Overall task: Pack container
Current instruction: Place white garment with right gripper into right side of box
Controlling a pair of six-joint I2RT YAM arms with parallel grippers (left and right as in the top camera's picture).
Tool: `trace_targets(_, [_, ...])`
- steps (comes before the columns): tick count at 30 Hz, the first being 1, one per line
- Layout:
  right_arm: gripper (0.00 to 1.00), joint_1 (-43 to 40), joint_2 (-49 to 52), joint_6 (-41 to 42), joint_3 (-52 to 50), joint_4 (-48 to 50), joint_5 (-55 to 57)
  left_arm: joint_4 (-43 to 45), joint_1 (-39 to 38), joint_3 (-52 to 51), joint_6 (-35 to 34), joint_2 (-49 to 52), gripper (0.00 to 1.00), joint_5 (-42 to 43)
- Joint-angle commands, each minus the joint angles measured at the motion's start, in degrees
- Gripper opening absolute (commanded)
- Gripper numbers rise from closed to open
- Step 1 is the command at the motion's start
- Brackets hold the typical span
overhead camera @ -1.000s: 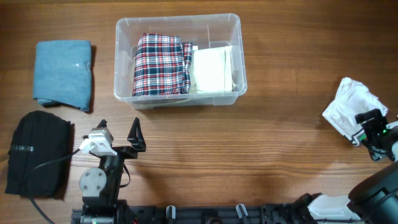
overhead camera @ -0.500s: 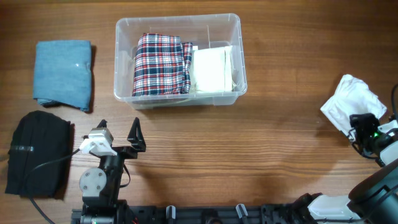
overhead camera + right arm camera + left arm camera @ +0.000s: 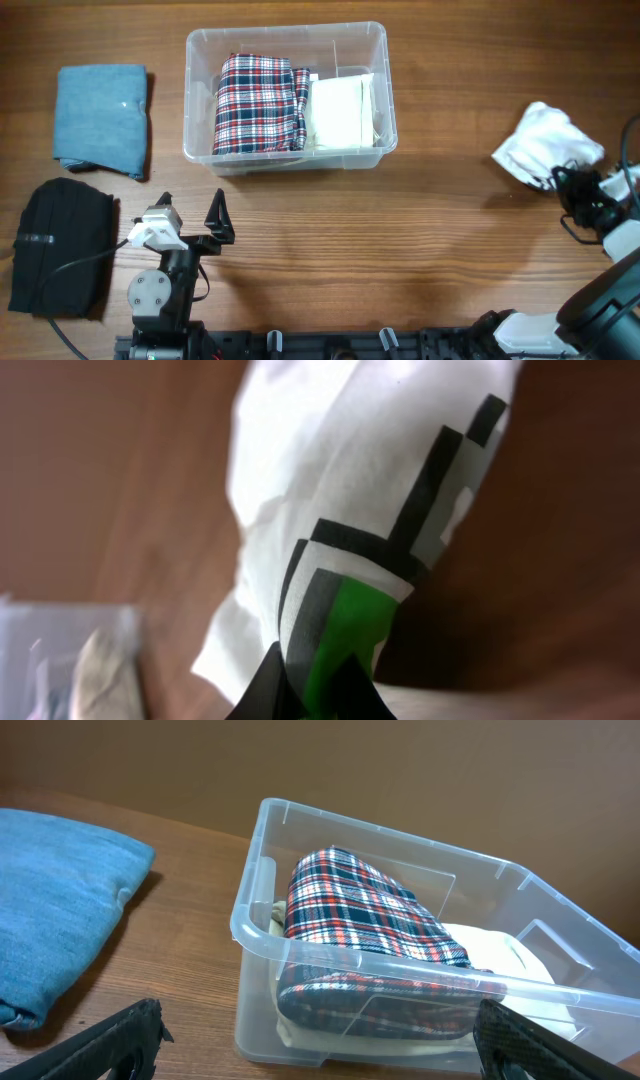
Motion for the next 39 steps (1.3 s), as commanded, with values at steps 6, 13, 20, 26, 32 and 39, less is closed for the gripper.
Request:
trace_targets(6, [0.04, 18.9, -18.8, 3.9, 12.6, 0.3, -10.5, 0.0, 0.5, -0.4, 0.5, -0.3, 1.0, -0.5])
trace_targets(13, [0.04, 37.6, -23.3, 6.9, 13.9, 7.8, -10.3, 0.0, 0.5, -0.4, 0.5, -0.3, 1.0, -0.5])
trace_targets(20, [0.04, 57.5, -17.6, 6.3, 13.9, 16.7, -0.2, 0.0, 0.5, -0.4, 0.5, -0.3, 1.0, -0.5])
trace_targets(26, [0.04, 64.7, -4.7, 6.6, 13.9, 26.6, 4.6, 0.0, 0.5, -0.4, 0.5, -0.3, 1.0, -0.5])
trace_targets(32, [0.04, 64.8, 3.1, 7.7, 13.9, 31.1, 7.4, 0.0, 0.5, -0.4, 0.5, -0.3, 1.0, -0.5])
trace_targets(39, [0.48, 64.8, 4.8, 7.5, 13.9, 30.9, 7.6, 0.0, 0.5, -0.4, 0.5, -0.3, 1.0, -0.5])
